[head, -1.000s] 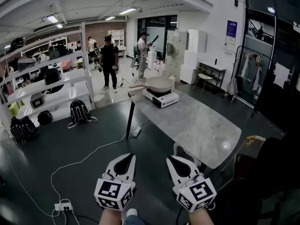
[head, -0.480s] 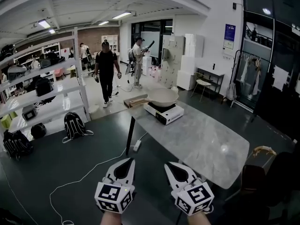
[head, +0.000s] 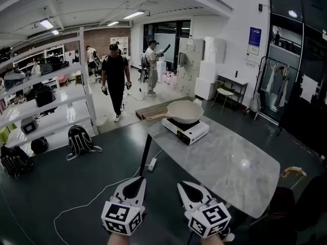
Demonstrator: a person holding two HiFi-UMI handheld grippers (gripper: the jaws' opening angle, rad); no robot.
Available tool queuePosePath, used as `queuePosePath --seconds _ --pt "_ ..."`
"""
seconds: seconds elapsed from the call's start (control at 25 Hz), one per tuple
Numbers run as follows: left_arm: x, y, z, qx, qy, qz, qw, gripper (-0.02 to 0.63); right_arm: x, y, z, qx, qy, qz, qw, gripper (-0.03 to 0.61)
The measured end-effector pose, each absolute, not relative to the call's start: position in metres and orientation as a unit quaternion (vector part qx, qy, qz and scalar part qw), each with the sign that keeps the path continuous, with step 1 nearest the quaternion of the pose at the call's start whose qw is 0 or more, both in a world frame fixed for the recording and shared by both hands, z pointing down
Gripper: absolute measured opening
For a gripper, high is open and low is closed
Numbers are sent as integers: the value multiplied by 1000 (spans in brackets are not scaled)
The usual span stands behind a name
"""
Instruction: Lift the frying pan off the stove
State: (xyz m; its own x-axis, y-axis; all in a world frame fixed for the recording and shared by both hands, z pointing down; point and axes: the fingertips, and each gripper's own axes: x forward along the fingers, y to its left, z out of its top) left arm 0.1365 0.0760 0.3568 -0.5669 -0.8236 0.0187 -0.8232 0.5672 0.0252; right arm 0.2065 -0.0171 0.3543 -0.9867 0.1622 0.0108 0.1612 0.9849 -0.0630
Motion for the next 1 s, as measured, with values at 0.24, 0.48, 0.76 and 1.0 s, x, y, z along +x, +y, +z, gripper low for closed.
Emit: queuePosePath --seconds 0.24,0.48,0.76,1.0 --pt "96 76 364 454 -891 -11 21 9 164 -23 363 -92 -995 29 17 23" --pt "40 59 378 459 -888 0 28 9 106 -43 379 -87 -995 42 28 23" --pt "-50 20 383 474 -880 -4 38 9 20 -74 391 -76 -995 50 47 23" --pt "-118 -19 381 489 -871 2 47 9 -44 -106 386 -65 -995 64 39 23"
